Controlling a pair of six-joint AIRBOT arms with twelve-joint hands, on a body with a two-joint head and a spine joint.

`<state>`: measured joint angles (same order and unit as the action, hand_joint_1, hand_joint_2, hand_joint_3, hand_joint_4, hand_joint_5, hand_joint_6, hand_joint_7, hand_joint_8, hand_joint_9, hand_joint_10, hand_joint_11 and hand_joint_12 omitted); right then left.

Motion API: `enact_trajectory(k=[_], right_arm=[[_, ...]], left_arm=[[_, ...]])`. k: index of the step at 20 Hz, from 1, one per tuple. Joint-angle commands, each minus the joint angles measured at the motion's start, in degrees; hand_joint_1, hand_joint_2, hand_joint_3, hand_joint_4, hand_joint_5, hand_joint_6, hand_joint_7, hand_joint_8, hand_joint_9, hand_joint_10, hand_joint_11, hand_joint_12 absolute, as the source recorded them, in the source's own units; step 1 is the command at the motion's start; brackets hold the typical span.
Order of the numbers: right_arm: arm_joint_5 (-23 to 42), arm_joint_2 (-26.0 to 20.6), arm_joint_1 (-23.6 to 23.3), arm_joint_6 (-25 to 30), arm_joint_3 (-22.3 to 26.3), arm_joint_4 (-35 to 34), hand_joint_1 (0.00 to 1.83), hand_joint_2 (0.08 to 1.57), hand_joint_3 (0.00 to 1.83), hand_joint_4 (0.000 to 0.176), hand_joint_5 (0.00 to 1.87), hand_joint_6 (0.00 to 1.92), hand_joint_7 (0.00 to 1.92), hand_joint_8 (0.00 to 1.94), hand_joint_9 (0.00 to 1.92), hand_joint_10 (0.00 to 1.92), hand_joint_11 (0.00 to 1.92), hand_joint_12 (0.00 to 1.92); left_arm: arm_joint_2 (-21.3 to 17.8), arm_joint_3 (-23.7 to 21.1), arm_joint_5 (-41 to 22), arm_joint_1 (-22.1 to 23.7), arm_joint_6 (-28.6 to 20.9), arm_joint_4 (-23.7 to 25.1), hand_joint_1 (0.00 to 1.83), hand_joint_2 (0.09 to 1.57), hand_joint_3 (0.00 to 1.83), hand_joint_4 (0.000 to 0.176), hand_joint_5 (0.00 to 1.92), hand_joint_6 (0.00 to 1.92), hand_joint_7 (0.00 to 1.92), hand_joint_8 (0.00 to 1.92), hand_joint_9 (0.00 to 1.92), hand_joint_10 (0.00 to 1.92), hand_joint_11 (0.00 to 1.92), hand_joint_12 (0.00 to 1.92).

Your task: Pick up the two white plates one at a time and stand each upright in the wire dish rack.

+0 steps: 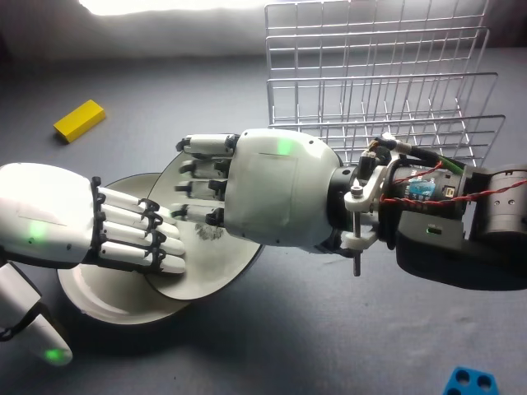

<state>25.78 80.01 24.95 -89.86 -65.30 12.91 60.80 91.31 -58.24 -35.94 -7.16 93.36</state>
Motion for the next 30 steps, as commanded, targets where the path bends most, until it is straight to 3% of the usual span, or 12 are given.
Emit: enact_trajectory(k=[1,2,3,4,5,6,7,13,19,24,30], right_arm=[[7.9,0.02,-0.34,-0.07,0.05,0.13,1.31,1.11,0.0,0.0,0.68,0.04,0.74,0.02,0.73,0.06,0.35,1.14],[7.9,0.01,-0.29,-0.07,0.05,0.13,1.31,1.11,0.0,0.0,0.68,0.04,0.74,0.02,0.73,0.06,0.35,1.14],[7.98,-0.05,-0.23,-0.07,0.05,0.13,1.31,1.1,0.0,0.0,0.77,0.05,0.82,0.03,0.82,0.07,0.47,1.08],[8.2,-0.18,-0.1,-0.07,0.06,0.06,1.21,1.14,0.0,0.0,0.9,1.1,0.98,0.74,1.03,0.06,0.75,0.95],[8.44,-0.3,0.05,-0.06,0.06,0.01,1.34,1.12,0.0,0.0,0.9,1.11,0.96,0.9,0.96,0.91,0.85,0.95],[8.64,-0.48,0.31,-0.06,0.06,0.01,1.34,1.12,0.0,0.0,0.9,1.11,0.96,0.9,0.96,0.91,0.85,0.95],[8.71,-0.58,0.47,-0.06,0.06,0.01,1.37,1.12,0.0,0.0,0.9,1.08,0.95,0.96,0.96,1.07,0.9,0.97],[9.85,-1.11,0.86,0.29,0.19,0.01,1.38,1.1,0.0,0.0,0.87,1.04,1.0,0.9,1.05,1.03,0.98,0.94],[10.41,-3.63,0.94,1.32,4.52,0.02,1.38,1.1,0.0,0.0,0.87,1.07,1.01,0.89,1.0,1.09,0.88,1.08],[8.56,-4.84,-1.17,1.38,6.61,0.03,1.37,1.13,0.0,0.0,0.8,1.18,0.96,0.94,0.99,1.13,0.9,1.12],[2.93,-7.54,-5.99,5.61,10.78,0.03,1.37,1.13,0.0,0.0,0.8,1.2,0.95,0.93,0.99,1.13,0.92,1.12]], left_arm=[[0.9,-0.11,0.12,-0.31,0.09,0.61,0.0,1.01,0.0,0.0,0.0,0.0,0.0,0.0,0.0,0.0,0.0,0.0],[0.9,-0.11,0.12,-0.31,0.09,0.6,0.0,1.01,0.0,0.0,0.0,0.0,0.0,0.0,0.0,0.0,0.0,0.0],[0.9,-0.11,0.13,-0.32,0.09,0.59,0.0,1.0,0.0,0.0,0.0,0.0,0.0,0.0,0.0,0.0,0.0,0.0],[0.91,-0.11,0.13,-0.36,0.09,0.56,0.0,1.0,0.0,0.0,0.0,0.0,0.0,0.0,0.0,0.0,0.0,0.0],[0.91,-0.11,0.13,-0.42,0.09,0.54,0.0,1.0,0.0,0.0,0.0,0.0,0.0,0.0,0.0,0.0,0.0,0.0],[0.94,-0.11,0.13,-0.47,0.09,0.51,0.0,1.0,0.0,0.0,0.0,0.0,0.0,0.0,0.0,0.0,0.0,0.0],[0.97,-0.11,0.14,-0.5,0.11,0.45,0.0,1.01,0.0,0.0,0.0,0.0,0.0,0.0,0.0,0.0,0.0,0.0],[-0.48,-1.35,-0.19,0.07,-0.06,-2.32,0.0,1.02,0.0,0.0,0.0,0.0,0.0,0.0,0.0,0.0,0.0,0.0],[-7.22,-6.69,-0.95,4.49,0.11,-7.92,0.0,1.03,0.01,0.0,0.03,0.01,0.0,0.0,0.0,0.0,0.0,0.0],[-12.52,-10.09,-2.36,7.72,-2.2,-8.78,0.0,1.02,0.0,0.0,0.02,0.0,0.0,0.0,0.0,0.0,0.0,0.0],[-17.29,-10.43,-4.41,7.88,-5.19,-12.1,0.0,1.01,0.0,0.0,0.0,0.0,0.0,0.0,0.0,0.0,0.0,0.0]])
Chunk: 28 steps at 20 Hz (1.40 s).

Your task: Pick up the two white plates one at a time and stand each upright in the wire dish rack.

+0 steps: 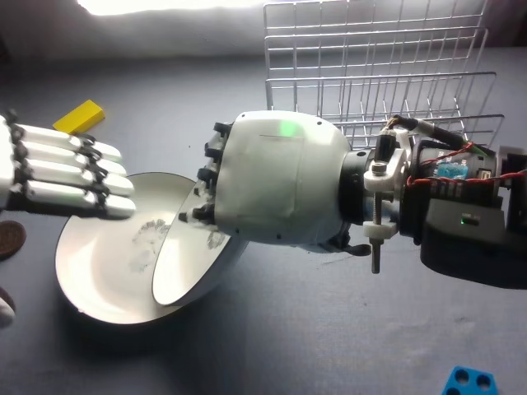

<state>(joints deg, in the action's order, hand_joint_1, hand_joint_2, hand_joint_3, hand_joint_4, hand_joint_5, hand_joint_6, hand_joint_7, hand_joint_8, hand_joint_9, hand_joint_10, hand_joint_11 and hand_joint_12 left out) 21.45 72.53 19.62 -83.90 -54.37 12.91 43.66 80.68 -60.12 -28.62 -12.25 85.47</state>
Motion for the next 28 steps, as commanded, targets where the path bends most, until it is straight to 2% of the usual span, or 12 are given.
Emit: enact_trajectory(k=[1,5,8,9,11,12,16,18,23,28], right_arm=[[6.35,-0.6,-1.54,-0.22,0.63,0.03,1.37,1.12,0.0,0.0,0.82,1.18,0.97,0.89,0.99,1.12,0.92,1.11],[0.31,-1.63,-5.46,4.21,1.81,0.05,1.37,1.12,0.0,0.0,0.83,1.18,0.99,0.86,0.99,1.11,0.94,1.07],[-0.34,-2.64,-6.89,5.53,2.57,0.05,1.37,1.14,0.0,0.0,0.77,1.23,0.93,0.97,0.98,1.15,0.9,1.11],[-0.73,-3.07,-7.37,6.35,2.87,0.06,1.37,1.13,0.0,0.0,0.78,1.21,0.95,0.94,0.99,1.13,0.92,1.12],[-2.73,-4.01,-9.06,10.08,3.27,0.07,1.38,1.12,0.0,0.0,0.82,1.16,0.97,0.9,1.01,1.1,0.94,1.08],[-3.83,-4.34,-10.05,12.09,3.28,0.07,1.37,1.13,0.0,0.0,0.79,1.2,0.95,0.94,0.98,1.14,0.91,1.09],[-7.08,-5.35,-13.09,18.06,3.27,0.09,1.37,1.13,0.0,0.0,0.79,1.19,0.96,0.93,0.98,1.13,0.92,1.09],[-9.54,-5.86,-15.02,22.76,3.27,0.11,1.37,1.13,0.0,0.0,0.79,1.19,0.96,0.93,0.99,1.13,0.92,1.09],[-12.64,-6.62,-18.88,31.84,3.26,0.13,1.38,1.11,0.0,0.0,0.82,1.14,0.99,0.89,1.02,1.08,0.97,1.05],[-15.06,-7.44,-22.58,40.98,3.22,0.16,1.38,1.11,0.0,0.0,0.83,1.15,0.99,0.88,1.02,1.08,0.93,1.06]], left_arm=[[-0.98,0.15,-2.63,0.56,-0.59,-5.19,0.0,1.02,0.0,0.0,0.01,0.0,0.0,0.0,0.0,0.0,0.0,0.0],[-3.07,0.08,-3.39,0.6,-1.07,-6.89,0.0,1.02,0.0,0.0,0.01,0.0,0.0,0.0,0.0,0.0,0.0,0.0],[-3.7,0.42,-3.5,0.54,-1.09,-6.86,0.0,1.03,0.0,0.0,0.01,0.0,0.0,0.0,0.0,0.0,0.0,0.0],[-3.95,0.44,-3.5,0.47,-1.08,-6.82,0.0,1.03,0.01,0.0,0.01,0.0,0.0,0.0,0.0,0.0,0.0,0.0],[-4.27,0.79,-3.69,0.37,-1.08,-6.36,0.0,1.03,0.01,0.0,0.01,0.0,0.0,0.0,0.0,0.0,0.0,0.0],[-4.34,1.19,-3.69,0.36,-1.08,-5.93,0.0,1.03,0.0,0.0,0.01,0.0,0.0,0.0,0.0,0.0,0.0,0.0],[-4.21,1.96,-3.66,-0.32,-1.08,-4.67,0.0,1.04,0.01,0.0,0.01,0.0,0.0,0.0,0.0,0.0,0.0,0.0],[-4.25,1.83,-3.34,-0.39,-1.07,-3.8,0.0,1.04,0.01,0.0,0.0,0.0,0.0,0.0,0.0,0.0,0.0,0.0],[-4.25,2.69,-3.42,-1.25,-0.57,-3.4,0.0,1.03,0.0,0.0,0.01,0.0,0.0,0.0,0.0,0.0,0.0,0.0],[-4.16,3.32,-3.82,-1.82,-0.38,-3.35,0.0,1.03,0.0,0.0,0.02,0.01,0.0,0.0,0.0,0.0,0.0,0.0]])
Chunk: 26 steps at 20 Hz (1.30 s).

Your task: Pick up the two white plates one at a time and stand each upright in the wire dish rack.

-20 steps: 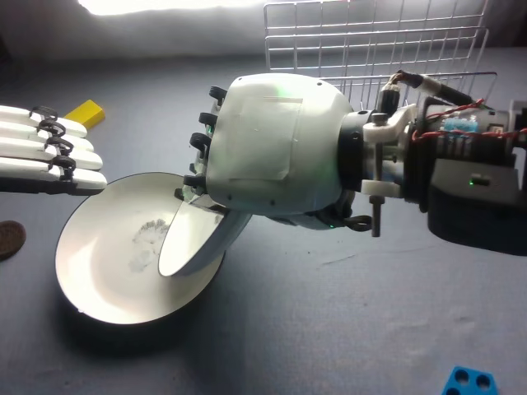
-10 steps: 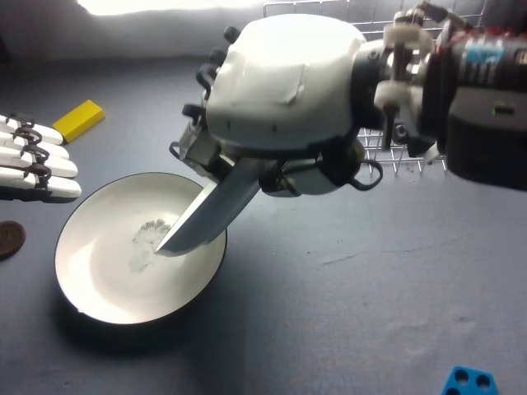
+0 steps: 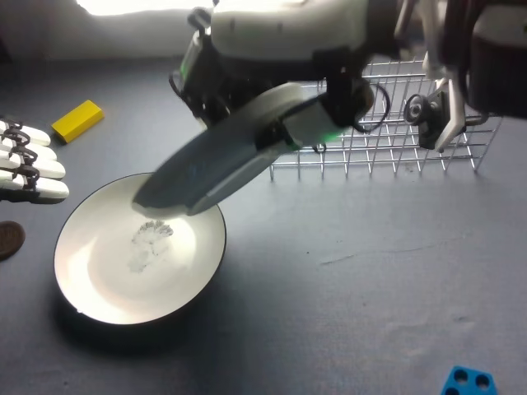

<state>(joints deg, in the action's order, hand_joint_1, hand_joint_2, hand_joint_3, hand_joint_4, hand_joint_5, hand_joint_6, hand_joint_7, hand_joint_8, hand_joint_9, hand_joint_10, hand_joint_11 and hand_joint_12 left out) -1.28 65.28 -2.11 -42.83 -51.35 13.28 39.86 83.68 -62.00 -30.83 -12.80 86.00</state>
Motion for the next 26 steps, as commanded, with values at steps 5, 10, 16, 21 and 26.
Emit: enact_trajectory(k=[5,10,16,21,26], right_arm=[[7.57,-1.03,-3.09,7.81,0.18,-0.21,1.37,1.12,0.0,0.0,0.82,1.16,0.97,0.91,1.0,1.1,0.93,1.08],[8.47,-2.26,-4.76,15.88,-0.07,-0.27,1.38,1.11,0.0,0.0,0.84,1.14,0.98,0.9,1.01,1.09,0.93,1.08],[10.34,-3.1,-3.93,23.98,-2.14,-0.29,1.37,1.13,0.0,0.0,0.8,1.17,0.94,0.97,0.98,1.14,0.93,1.09],[12.71,-5.02,-3.1,28.69,-2.56,-0.34,1.38,1.11,0.0,0.0,0.83,1.09,0.99,0.91,1.03,1.09,0.98,1.06],[15.02,-7.13,-2.04,35.51,-4.35,-0.39,1.38,1.12,0.0,0.0,0.82,1.11,0.96,0.95,1.03,1.08,0.99,1.07]], left_arm=[[-0.37,0.39,-2.12,-0.04,0.2,-3.87,0.0,1.04,0.0,0.0,0.01,0.0,0.0,0.0,0.0,0.0,0.0,0.0],[-0.33,0.48,-2.16,-0.2,0.19,-3.87,0.0,1.04,0.01,0.0,0.0,0.0,0.0,0.0,0.0,0.0,0.0,0.0],[-0.05,0.63,-2.16,-0.25,0.19,-3.87,0.0,1.04,0.0,0.0,0.02,0.01,0.0,0.0,0.0,0.0,0.0,0.0],[0.12,0.68,-2.16,-0.12,0.19,-3.86,0.0,1.03,0.0,0.0,0.02,0.0,0.0,0.0,0.0,0.0,0.0,0.0],[0.33,0.67,-2.16,0.19,0.19,-3.78,0.0,1.04,0.0,0.0,0.01,0.0,0.0,0.0,0.0,0.0,0.0,0.0]])
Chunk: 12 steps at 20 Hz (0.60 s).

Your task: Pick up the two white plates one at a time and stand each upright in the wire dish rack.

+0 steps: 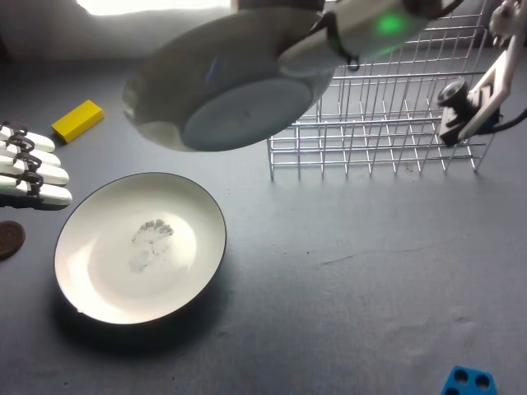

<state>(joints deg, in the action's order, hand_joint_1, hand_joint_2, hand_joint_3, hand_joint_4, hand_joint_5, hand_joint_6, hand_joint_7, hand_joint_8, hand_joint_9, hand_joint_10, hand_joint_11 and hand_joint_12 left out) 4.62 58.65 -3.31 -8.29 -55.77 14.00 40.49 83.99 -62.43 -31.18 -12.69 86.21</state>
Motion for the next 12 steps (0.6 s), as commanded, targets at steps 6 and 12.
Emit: enact_trajectory(k=[6,12], right_arm=[[9.58,-1.46,-1.15,4.11,-3.07,-1.13,1.38,1.11,0.0,0.0,0.82,1.09,0.96,0.95,1.04,1.08,0.99,1.06],[9.03,-2.32,-0.88,5.63,-4.44,-1.11,1.37,1.13,0.0,0.0,0.79,1.15,0.91,1.01,1.03,1.11,0.99,1.06]], left_arm=[[-0.08,0.36,-1.72,0.99,0.08,-3.51,0.0,1.04,0.0,0.0,0.02,0.01,0.0,0.0,0.0,0.0,0.0,0.0],[-0.01,0.33,-1.71,1.04,0.08,-3.41,0.0,1.04,0.0,0.0,0.03,0.01,0.0,0.0,0.0,0.0,0.0,0.0]])
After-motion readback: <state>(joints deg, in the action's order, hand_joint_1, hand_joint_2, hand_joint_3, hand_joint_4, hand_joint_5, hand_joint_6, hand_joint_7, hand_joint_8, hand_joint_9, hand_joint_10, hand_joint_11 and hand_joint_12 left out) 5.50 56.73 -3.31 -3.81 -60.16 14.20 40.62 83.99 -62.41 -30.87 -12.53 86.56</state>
